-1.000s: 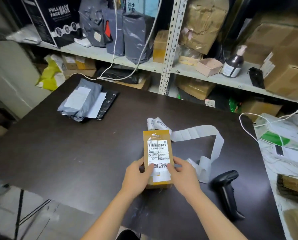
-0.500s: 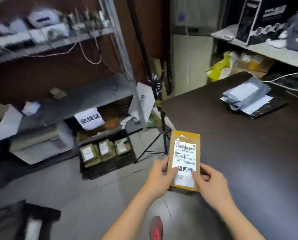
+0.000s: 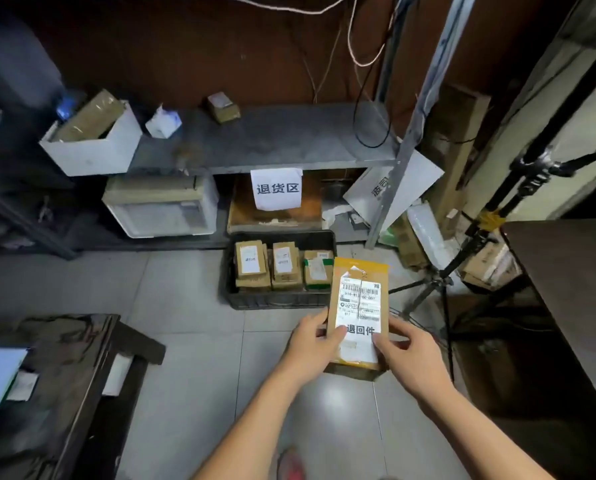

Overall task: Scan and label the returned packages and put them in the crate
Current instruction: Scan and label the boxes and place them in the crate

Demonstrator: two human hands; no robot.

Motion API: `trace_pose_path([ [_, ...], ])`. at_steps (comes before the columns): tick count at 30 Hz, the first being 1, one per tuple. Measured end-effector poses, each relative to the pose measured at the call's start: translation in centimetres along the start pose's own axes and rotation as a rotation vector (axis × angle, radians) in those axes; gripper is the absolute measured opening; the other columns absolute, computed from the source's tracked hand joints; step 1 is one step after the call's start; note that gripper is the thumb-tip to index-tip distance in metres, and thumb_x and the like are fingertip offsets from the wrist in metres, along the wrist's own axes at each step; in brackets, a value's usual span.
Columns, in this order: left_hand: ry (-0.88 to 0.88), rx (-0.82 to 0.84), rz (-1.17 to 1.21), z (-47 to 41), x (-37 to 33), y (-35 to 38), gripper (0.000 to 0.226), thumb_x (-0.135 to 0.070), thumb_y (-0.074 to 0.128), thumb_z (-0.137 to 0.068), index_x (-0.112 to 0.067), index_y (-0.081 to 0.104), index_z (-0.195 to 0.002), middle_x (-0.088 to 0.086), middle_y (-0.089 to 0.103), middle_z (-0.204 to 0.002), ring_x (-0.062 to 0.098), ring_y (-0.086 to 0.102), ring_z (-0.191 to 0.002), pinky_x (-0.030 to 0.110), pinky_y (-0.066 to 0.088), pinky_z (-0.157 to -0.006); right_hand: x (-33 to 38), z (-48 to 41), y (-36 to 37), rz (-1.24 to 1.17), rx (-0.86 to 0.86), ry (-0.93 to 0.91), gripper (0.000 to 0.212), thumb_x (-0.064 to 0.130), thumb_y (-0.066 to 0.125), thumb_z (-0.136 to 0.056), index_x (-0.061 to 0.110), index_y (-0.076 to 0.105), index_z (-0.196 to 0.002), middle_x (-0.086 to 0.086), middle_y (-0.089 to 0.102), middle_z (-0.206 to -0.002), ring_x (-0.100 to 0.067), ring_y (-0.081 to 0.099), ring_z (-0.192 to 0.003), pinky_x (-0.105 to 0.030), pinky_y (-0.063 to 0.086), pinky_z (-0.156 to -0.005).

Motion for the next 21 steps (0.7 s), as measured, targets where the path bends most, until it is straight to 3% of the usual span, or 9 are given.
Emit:
trace_pose_path([
  [6, -0.056, -0.064, -0.058, -10.5, 2.6, -4.9, 0.049, -0.039, 0.064, -0.094, -0.045, 0.051, -0.141, -0.012, 0.050, -0.128, 0.001, 0.055, -0.119, 0.028, 0.047, -0.105, 0.7, -11.6, 5.3, -0.028, 0.098, 0.054, 0.037, 0.009, 0.067, -0.091, 0.023, 0.068, -0.126, 0.012, 0.076, -0.107, -0.007, 0.074, -0.090, -0.036, 0.060, -0.085],
  [10, -0.100, -0.085, 0.012, -20.0, 5.7, -6.3, 0.044, -0.024, 0.061, -0.098, -0.041, 0.054, -0.138, -0.004, 0.057, -0.129, -0.002, 0.064, -0.105, 0.017, 0.053, -0.088, -2.2, -21.8, 9.3, -0.067, 0.130, 0.085, 0.037, 0.000, 0.065, -0.091, 0.016, 0.068, -0.124, 0.016, 0.075, -0.104, 0.003, 0.072, -0.085, -0.014, 0.056, -0.068],
  [12, -0.116, -0.103, 0.060, -25.1, 7.8, -6.5, 0.045, -0.013, 0.060, -0.098, -0.042, 0.055, -0.132, -0.010, 0.064, -0.124, -0.007, 0.066, -0.098, 0.012, 0.052, -0.079, -4.3, -27.4, 11.1, -0.050, 0.143, 0.075, 0.039, 0.002, 0.067, -0.090, 0.018, 0.067, -0.126, 0.024, 0.071, -0.105, 0.012, 0.068, -0.087, -0.011, 0.054, -0.066],
  [15, -0.154, -0.114, 0.084, -32.9, 12.6, -6.4, 0.054, -0.001, 0.058, -0.097, -0.046, 0.052, -0.126, -0.029, 0.068, -0.113, -0.012, 0.064, -0.101, 0.007, 0.050, -0.075, -8.5, -35.8, 13.8, -0.011, 0.160, 0.086, 0.042, 0.008, 0.071, -0.090, 0.021, 0.065, -0.130, 0.032, 0.069, -0.102, 0.016, 0.064, -0.092, -0.022, 0.060, -0.076],
  [18, -0.197, -0.117, 0.068, -40.7, 17.4, -5.8, 0.054, 0.001, 0.058, -0.097, -0.038, 0.047, -0.133, -0.015, 0.066, -0.124, -0.013, 0.064, -0.100, 0.009, 0.050, -0.081, -12.7, -43.7, 16.7, 0.024, 0.174, 0.120, 0.038, 0.011, 0.070, -0.090, 0.034, 0.066, -0.120, 0.027, 0.072, -0.100, 0.007, 0.067, -0.096, -0.035, 0.059, -0.089],
  [21, -0.227, -0.123, 0.017, -48.1, 21.5, -5.8, 0.055, -0.012, 0.061, -0.096, -0.030, 0.045, -0.145, -0.006, 0.064, -0.132, 0.002, 0.064, -0.112, 0.031, 0.051, -0.102, -15.9, -50.7, 19.6, 0.054, 0.203, 0.121, 0.041, 0.010, 0.070, -0.089, 0.045, 0.065, -0.109, 0.024, 0.074, -0.099, 0.002, 0.069, -0.092, -0.036, 0.061, -0.084],
])
Point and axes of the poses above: each hand's wrist, its own z-axis away from the middle knuckle, its own y-axis out of the palm, x = y × z, the point moved 3 cm from there along -z, towards the middle knuckle
